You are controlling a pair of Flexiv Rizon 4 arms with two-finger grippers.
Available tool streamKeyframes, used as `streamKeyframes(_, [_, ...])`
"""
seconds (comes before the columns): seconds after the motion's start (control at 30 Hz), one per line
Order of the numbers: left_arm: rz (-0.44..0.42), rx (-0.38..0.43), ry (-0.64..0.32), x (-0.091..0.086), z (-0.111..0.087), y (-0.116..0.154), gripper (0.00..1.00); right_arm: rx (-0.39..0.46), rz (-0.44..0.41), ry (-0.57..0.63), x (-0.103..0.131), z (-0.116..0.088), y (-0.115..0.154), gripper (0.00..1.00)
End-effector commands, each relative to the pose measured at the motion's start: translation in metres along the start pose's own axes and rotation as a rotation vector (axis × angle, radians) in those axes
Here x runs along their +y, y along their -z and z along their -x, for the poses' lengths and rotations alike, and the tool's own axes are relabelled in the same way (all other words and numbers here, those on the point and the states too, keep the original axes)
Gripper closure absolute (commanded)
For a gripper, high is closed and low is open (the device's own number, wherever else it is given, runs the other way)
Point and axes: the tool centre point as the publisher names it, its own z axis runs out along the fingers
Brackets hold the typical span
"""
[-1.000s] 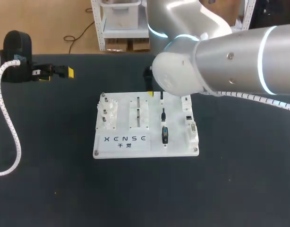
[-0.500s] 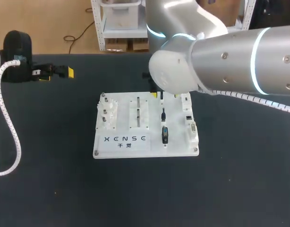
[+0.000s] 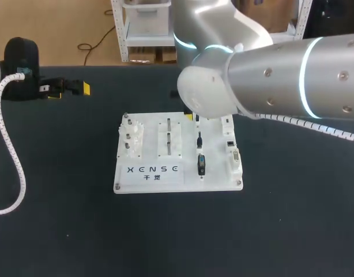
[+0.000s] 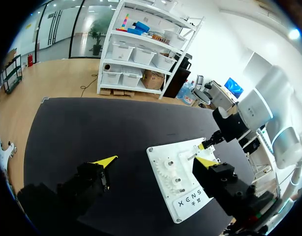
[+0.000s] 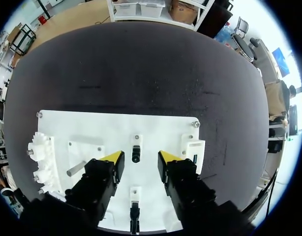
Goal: Insert the USB connector, Ethernet cable, and multi-pin plug into their matching sockets one by one.
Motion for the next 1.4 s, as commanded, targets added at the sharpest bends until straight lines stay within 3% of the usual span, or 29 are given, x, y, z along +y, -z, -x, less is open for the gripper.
streamKeyframes(0.03, [0.000,0.000,0.000,0.0000,0.0000,0.0000,0.00,0.001,-0.001,-0.003,-0.0006,0.0013,-0.0038,0.57])
streamKeyframes(0.33, [0.000,0.000,0.000,0.0000,0.0000,0.0000,0.00,0.010,0.005,-0.013,0.0004,0.0029,-0.0037,0.64])
streamKeyframes(0.63, [0.000,0.000,0.000,0.0000,0.0000,0.0000,0.00,0.011,0.008,-0.009,0.0026,0.0054,-0.0033,0.86])
streamKeyframes(0.7, [0.000,0.000,0.000,0.0000,0.0000,0.0000,0.00,0.010,0.008,-0.008,0.0029,0.0060,-0.0035,0.98])
streamKeyframes(0.73, [0.000,0.000,0.000,0.0000,0.0000,0.0000,0.00,0.009,0.009,-0.007,0.0029,0.0061,-0.0035,1.00])
streamKeyframes(1.4, [0.000,0.000,0.000,0.0000,0.0000,0.0000,0.00,-0.045,0.023,0.011,0.0007,0.0032,0.0018,1.00])
